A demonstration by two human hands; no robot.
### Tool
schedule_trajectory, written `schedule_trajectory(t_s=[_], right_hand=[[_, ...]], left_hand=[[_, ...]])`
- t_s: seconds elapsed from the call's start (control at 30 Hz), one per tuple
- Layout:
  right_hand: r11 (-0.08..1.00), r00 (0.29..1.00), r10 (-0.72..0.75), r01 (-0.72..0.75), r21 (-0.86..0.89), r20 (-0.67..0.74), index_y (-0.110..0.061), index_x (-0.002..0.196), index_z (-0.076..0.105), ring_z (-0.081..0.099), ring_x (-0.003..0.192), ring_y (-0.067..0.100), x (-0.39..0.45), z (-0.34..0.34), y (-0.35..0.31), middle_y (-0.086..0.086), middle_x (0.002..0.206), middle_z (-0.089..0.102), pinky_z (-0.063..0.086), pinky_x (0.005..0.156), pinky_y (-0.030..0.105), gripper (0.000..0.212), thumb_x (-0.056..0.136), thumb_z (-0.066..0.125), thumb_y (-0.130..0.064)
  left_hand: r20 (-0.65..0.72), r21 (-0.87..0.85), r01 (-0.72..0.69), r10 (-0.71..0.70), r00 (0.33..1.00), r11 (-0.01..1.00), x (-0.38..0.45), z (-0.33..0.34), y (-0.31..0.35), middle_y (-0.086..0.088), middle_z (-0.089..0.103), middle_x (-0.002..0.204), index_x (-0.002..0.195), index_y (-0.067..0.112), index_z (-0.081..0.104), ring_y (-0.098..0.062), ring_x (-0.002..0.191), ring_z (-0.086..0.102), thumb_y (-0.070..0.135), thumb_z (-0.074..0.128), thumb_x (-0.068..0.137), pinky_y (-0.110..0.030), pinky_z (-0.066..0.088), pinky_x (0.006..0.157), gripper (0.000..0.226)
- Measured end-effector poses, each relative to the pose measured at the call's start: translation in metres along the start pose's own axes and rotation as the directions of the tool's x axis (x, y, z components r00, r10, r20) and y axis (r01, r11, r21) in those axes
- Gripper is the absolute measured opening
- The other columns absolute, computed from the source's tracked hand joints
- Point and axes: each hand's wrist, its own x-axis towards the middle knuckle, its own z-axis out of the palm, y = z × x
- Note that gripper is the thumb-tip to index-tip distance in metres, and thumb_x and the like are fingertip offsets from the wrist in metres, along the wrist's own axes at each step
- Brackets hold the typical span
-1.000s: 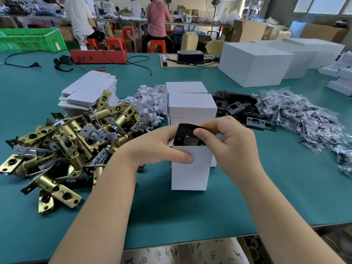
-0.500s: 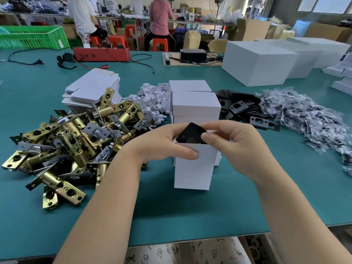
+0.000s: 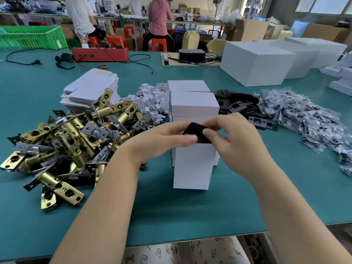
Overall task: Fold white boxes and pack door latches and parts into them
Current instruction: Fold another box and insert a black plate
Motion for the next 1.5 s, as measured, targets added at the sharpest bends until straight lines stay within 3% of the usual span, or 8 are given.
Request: schedule_trajectory(t_s=[0.13, 0.33, 0.53, 0.73, 0.9, 1.0, 1.17, 1.5], right_hand=[[0.974, 0.977, 0.133, -0.099, 0.204, -0.164, -0.030, 0.089, 0.063, 0.050, 0.084, 0.009, -0.008, 0.005, 0.007, -0.023, 0.078, 0.056, 0.034, 0.072, 0.007, 0.018, 0.091, 0.062, -0.012], [0.770, 0.954, 0.300, -0.230, 0.595, -0.020, -0.030, 0.084, 0.063, 0.061, 0.073, 0.000, -0.009, -0.001, 0.016, -0.021, 0.075, 0.068, 0.048, 0.073, 0.018, 0.024, 0.093, 0.057, -0.009], [0.789, 0.936, 0.319, -0.174, 0.590, -0.151, -0.032, 0.086, 0.061, 0.059, 0.073, -0.001, -0.018, 0.008, 0.014, -0.022, 0.078, 0.067, 0.047, 0.068, 0.014, 0.016, 0.092, 0.056, -0.018], [0.750, 0.949, 0.298, -0.167, 0.640, -0.101, -0.031, 0.085, 0.062, 0.061, 0.071, -0.001, -0.028, 0.007, 0.010, -0.017, 0.078, 0.069, 0.047, 0.067, 0.012, 0.011, 0.087, 0.056, -0.022], [0.744, 0.943, 0.318, -0.182, 0.642, -0.101, -0.028, 0.089, 0.063, 0.062, 0.076, 0.004, -0.031, 0.005, 0.012, -0.014, 0.081, 0.069, 0.051, 0.072, 0.020, 0.021, 0.095, 0.055, -0.010], [0.728, 0.958, 0.280, -0.167, 0.665, -0.066, -0.027, 0.091, 0.065, 0.064, 0.080, 0.007, -0.033, 0.000, 0.012, -0.010, 0.085, 0.071, 0.052, 0.076, 0.020, 0.011, 0.088, 0.057, -0.021], [0.781, 0.978, 0.204, -0.132, 0.611, -0.049, -0.029, 0.089, 0.065, 0.065, 0.077, 0.002, -0.030, -0.006, 0.011, -0.015, 0.082, 0.071, 0.048, 0.073, 0.013, 0.025, 0.093, 0.058, -0.006], [0.771, 0.990, 0.134, -0.126, 0.624, 0.035, -0.032, 0.085, 0.067, 0.067, 0.078, 0.023, -0.028, -0.009, 0.005, -0.005, 0.081, 0.071, 0.058, 0.073, 0.045, 0.017, 0.082, 0.057, -0.019]], left_hand=[[-0.117, -0.033, 0.064, -0.068, 0.991, 0.997, 0.004, 0.001, 0.000, 0.011, 0.073, 0.109, 0.102, 0.032, 0.072, -0.002, 0.107, 0.064, 0.017, 0.052, 0.077, -0.020, 0.044, 0.094, 0.035], [-0.063, 0.301, 0.116, -0.101, 0.993, 0.947, 0.005, -0.018, 0.026, 0.020, 0.068, 0.115, 0.075, 0.034, 0.075, 0.005, 0.104, 0.062, 0.018, 0.074, 0.082, -0.019, 0.040, 0.088, 0.018], [0.058, 0.799, 0.133, -0.297, 0.953, 0.586, 0.021, -0.008, 0.067, 0.017, 0.070, 0.111, 0.081, 0.046, 0.075, 0.004, 0.095, 0.063, 0.042, 0.073, 0.078, -0.018, 0.050, 0.082, 0.005], [0.042, 0.936, 0.006, -0.128, 0.991, 0.352, 0.016, 0.016, 0.064, 0.001, 0.067, 0.079, 0.067, 0.020, 0.069, -0.016, 0.074, 0.061, 0.050, 0.063, 0.071, -0.024, 0.049, 0.064, 0.031], [0.023, 0.921, 0.043, -0.163, 0.986, 0.388, 0.018, 0.011, 0.051, 0.002, 0.056, 0.080, 0.073, 0.022, 0.045, -0.013, 0.065, 0.050, 0.027, 0.071, 0.077, -0.028, 0.041, 0.056, 0.027], [0.047, 0.833, 0.098, -0.246, 0.968, 0.545, 0.018, 0.010, 0.045, 0.007, 0.061, 0.099, 0.101, 0.026, 0.053, -0.019, 0.071, 0.067, 0.026, 0.075, 0.077, -0.029, 0.055, 0.062, 0.033], [0.220, 0.466, 0.199, -0.330, 0.918, 0.862, 0.009, -0.006, 0.052, 0.010, 0.061, 0.106, 0.096, 0.044, 0.056, -0.018, 0.076, 0.066, 0.011, 0.076, 0.061, -0.016, 0.045, 0.048, 0.051], [0.139, 0.533, 0.242, -0.366, 0.920, 0.811, 0.015, -0.006, 0.054, 0.007, 0.069, 0.103, 0.101, 0.034, 0.057, -0.022, 0.084, 0.072, 0.020, 0.076, 0.074, -0.026, 0.058, 0.068, 0.036]])
